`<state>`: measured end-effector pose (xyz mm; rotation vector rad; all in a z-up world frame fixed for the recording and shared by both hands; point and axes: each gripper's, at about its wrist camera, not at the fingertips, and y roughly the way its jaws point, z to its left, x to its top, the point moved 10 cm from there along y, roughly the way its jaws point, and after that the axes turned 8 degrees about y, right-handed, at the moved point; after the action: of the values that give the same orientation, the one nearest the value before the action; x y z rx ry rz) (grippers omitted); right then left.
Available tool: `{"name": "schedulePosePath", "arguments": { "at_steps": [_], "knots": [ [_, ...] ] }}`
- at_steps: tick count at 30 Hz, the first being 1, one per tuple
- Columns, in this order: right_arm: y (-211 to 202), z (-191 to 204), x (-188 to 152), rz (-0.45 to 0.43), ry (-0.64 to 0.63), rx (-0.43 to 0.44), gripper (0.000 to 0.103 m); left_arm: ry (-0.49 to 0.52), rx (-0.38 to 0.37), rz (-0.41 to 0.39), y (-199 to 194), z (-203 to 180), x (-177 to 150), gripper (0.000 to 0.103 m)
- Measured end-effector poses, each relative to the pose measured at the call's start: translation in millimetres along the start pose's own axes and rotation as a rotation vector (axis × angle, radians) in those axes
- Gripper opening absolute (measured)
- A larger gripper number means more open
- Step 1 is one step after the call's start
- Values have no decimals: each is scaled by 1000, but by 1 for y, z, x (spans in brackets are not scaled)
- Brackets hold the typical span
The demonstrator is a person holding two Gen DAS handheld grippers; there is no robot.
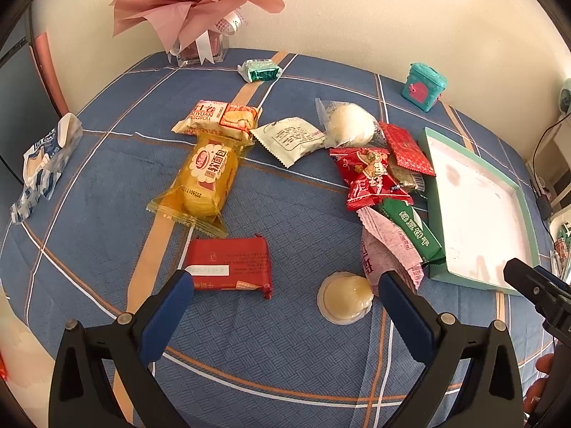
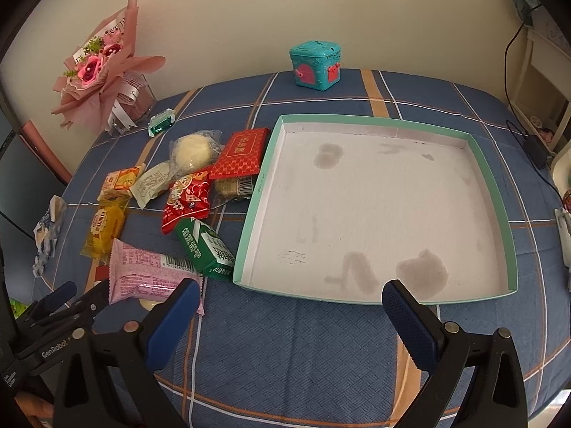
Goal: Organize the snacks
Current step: 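Move both grippers toward the snacks beside the white tray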
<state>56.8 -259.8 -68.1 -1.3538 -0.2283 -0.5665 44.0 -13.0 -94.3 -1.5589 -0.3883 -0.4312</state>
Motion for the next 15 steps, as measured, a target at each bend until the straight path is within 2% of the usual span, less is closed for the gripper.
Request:
{"name": "schedulePosePath", "arguments": {
  "at_steps": [15],
  "knots": [
    [6,-7,3,-3,7,-55,103,49,-4,-58,-16,-7,5,103]
  ]
}}
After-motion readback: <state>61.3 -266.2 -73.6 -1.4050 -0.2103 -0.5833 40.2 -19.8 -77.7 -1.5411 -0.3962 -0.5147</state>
